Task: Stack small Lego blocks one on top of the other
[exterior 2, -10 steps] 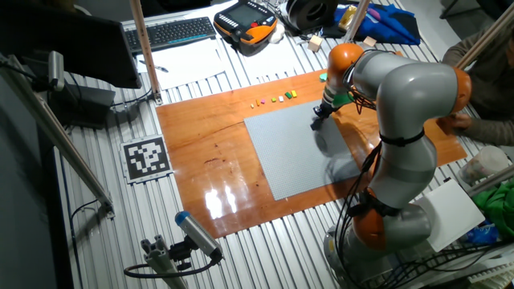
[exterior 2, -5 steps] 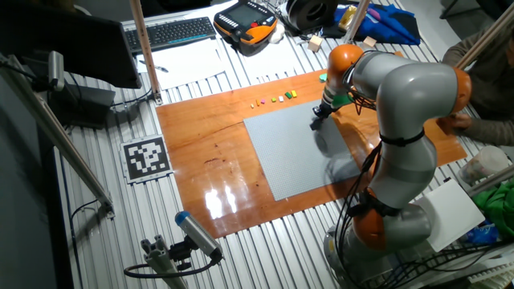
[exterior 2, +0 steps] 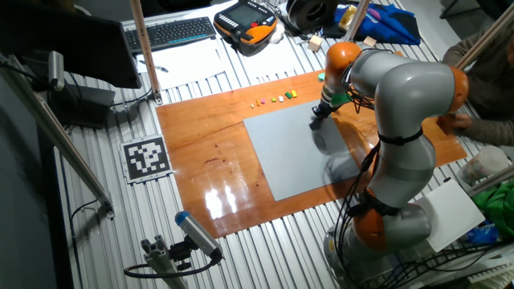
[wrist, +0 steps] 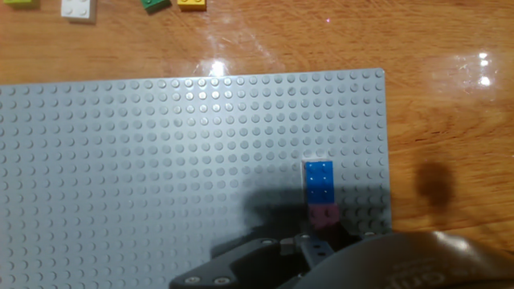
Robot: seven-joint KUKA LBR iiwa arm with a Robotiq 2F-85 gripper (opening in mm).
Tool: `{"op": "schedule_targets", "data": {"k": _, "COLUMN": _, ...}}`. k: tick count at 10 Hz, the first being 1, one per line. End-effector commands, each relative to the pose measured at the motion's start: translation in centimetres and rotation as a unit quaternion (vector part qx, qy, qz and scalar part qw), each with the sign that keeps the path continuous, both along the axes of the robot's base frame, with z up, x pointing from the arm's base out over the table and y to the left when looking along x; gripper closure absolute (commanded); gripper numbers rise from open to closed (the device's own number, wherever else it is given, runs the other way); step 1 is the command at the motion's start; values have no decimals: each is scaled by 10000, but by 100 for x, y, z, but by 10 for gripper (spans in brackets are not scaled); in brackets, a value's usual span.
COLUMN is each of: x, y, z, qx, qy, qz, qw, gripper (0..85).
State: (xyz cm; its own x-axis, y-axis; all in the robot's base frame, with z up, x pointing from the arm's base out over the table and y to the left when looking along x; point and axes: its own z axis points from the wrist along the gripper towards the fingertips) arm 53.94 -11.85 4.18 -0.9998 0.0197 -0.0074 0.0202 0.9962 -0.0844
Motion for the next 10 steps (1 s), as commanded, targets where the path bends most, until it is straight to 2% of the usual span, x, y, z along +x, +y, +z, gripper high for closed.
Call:
{"op": "schedule_targets", "data": {"k": 1, "x": 20, "y": -10, "z": 21, "qx": -14, "qy": -21, "qz": -10, "qw": 10000, "gripper": 850}}
{"op": "schedule_targets", "data": {"k": 2, "x": 22, "y": -11, "z": 22, "qx": -29, "qy": -32, "qz": -40, "qw": 10000, "gripper": 850}}
{"op": "schedule_targets", "data": {"k": 3, "x": 23, "y": -10, "z": 22, "qx": -75, "qy": -56, "qz": -53, "qw": 9999, "gripper": 680}}
{"op": "schedule_targets", "data": {"k": 5, "x": 27, "y": -7, "z": 27, "qx": -105, "qy": -68, "qz": -90, "qw": 9999, "gripper": 680}}
{"op": "schedule_targets", "data": {"k": 6, "x": 28, "y": -5, "z": 28, "qx": -104, "qy": -71, "qz": -129, "qw": 9998, "gripper": 510}}
{"op": "schedule_targets", "data": {"k": 10, "x": 36, "y": -7, "z": 33, "qx": -97, "qy": -66, "qz": -152, "qw": 9998, "gripper": 510}}
